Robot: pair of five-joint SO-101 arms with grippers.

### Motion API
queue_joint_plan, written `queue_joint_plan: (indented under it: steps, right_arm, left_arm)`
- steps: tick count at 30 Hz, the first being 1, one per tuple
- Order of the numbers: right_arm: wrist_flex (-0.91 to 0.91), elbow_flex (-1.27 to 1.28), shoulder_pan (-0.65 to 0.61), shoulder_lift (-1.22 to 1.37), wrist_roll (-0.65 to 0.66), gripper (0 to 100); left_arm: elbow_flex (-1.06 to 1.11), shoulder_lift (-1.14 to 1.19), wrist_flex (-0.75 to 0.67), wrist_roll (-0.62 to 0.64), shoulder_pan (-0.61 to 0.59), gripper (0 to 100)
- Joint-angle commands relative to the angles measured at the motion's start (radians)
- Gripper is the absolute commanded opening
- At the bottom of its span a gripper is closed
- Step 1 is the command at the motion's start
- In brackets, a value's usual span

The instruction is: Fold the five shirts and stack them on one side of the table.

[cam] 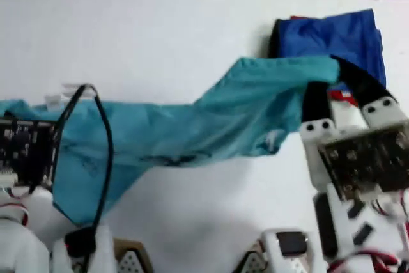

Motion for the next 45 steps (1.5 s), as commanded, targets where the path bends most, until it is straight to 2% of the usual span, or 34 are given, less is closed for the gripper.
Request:
queue_joint_plan:
  steps: [1, 9, 30, 34, 36, 41, 45]
  right_arm:
    - [-0.044, -0.109, 0.051, -0.024, 0.006, 1.8]
    - [-0.039, -0.322, 0.127, -0.059, 0.006, 1.7]
    - [-0.007, -0.311, 0.119, -0.056, -0.008, 1.8]
    - [-0.002, -0.175, 0.108, -0.019, -0.060, 1.8]
    - [-0.035, -0.077, 0.062, -0.002, -0.058, 1.8]
    - [-0.240, 0.190, 0.024, 0.068, -0.041, 1.8]
    - [-0.361, 0.279, 0.024, 0.205, -0.025, 1.8]
  left_arm:
    - [-0.022, -0.023, -0.048, 0.049, -0.011, 3]
    - [-0.025, -0.049, -0.071, 0.094, -0.009, 3]
    - [-0.005, -0.043, -0.080, 0.104, -0.009, 3]
    - [0.186, -0.043, -0.155, 0.104, -0.009, 3]
    - [0.289, -0.043, -0.213, 0.104, -0.009, 3]
    - [0.463, -0.038, -0.374, 0.098, 0.025, 3]
    - [0.507, 0.064, -0.428, 0.072, 0.094, 3]
